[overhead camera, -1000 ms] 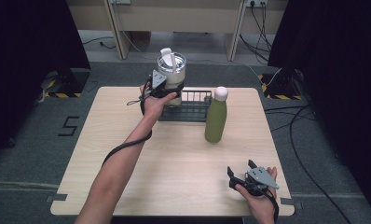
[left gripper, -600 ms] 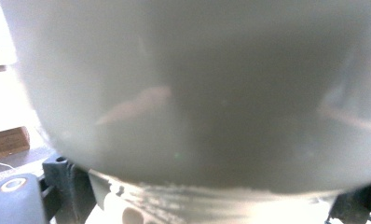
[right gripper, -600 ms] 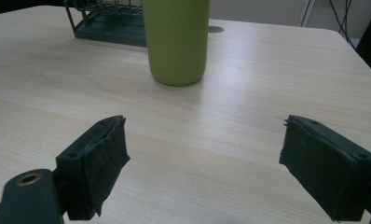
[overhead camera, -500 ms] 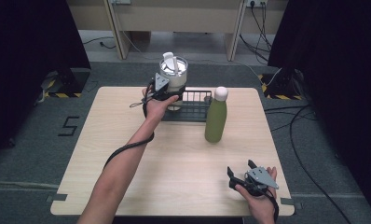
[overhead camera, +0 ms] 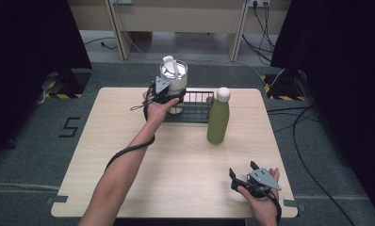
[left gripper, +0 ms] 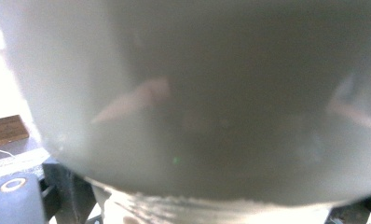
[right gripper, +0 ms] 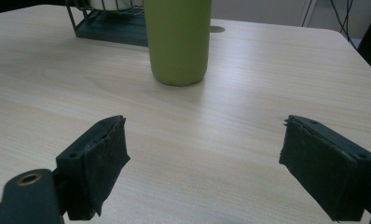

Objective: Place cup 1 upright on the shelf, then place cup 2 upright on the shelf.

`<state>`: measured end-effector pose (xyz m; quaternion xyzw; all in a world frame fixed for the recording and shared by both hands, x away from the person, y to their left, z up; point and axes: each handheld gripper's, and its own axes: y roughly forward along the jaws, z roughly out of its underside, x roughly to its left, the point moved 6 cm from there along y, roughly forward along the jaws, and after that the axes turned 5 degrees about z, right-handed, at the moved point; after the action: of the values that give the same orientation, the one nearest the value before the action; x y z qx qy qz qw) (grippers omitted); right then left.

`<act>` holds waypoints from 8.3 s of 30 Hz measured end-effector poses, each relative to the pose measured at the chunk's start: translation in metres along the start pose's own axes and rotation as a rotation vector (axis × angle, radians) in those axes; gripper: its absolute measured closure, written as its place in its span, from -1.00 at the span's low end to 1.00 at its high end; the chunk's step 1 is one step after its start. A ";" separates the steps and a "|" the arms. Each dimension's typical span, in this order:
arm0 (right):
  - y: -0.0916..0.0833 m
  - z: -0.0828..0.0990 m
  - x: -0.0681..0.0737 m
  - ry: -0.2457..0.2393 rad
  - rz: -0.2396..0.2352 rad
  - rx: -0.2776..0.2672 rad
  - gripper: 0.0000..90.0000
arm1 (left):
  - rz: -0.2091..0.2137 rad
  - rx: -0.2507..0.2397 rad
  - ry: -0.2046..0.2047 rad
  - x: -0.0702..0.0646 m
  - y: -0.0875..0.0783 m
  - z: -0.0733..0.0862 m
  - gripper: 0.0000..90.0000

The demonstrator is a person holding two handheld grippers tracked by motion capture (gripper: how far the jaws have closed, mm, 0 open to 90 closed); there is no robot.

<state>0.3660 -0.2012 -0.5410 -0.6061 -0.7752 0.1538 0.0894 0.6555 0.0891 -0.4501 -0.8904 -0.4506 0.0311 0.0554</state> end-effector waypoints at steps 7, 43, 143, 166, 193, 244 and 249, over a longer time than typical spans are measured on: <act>0.000 0.000 0.000 -0.002 -0.003 0.001 -0.68 | 0.020 0.012 0.002 0.002 -0.002 0.001 -0.79; 0.001 0.000 0.003 -0.024 -0.008 0.006 -0.71 | 0.007 0.021 0.056 0.003 -0.025 -0.003 -1.00; 0.004 -0.054 -0.009 -0.010 0.024 -0.117 -0.68 | -0.048 -0.009 0.112 -0.007 -0.264 0.057 -0.90; 0.058 -0.105 0.013 -0.036 -0.020 -0.159 -0.70 | -0.066 0.004 0.099 -0.002 -0.269 0.067 -0.90; 0.123 -0.130 0.026 -0.067 -0.031 -0.142 -0.85 | -0.057 0.015 0.096 -0.004 -0.268 0.072 -0.89; 0.134 -0.140 0.031 -0.073 0.004 -0.178 -0.51 | -0.069 0.001 0.093 0.000 -0.272 0.070 -0.81; 0.132 -0.144 0.031 -0.060 0.003 -0.187 -0.51 | -0.068 0.001 0.094 0.000 -0.272 0.070 -0.80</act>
<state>0.5254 -0.1241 -0.4529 -0.6082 -0.7875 0.0988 0.0090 0.4308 0.2535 -0.4854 -0.8750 -0.4776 -0.0122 0.0781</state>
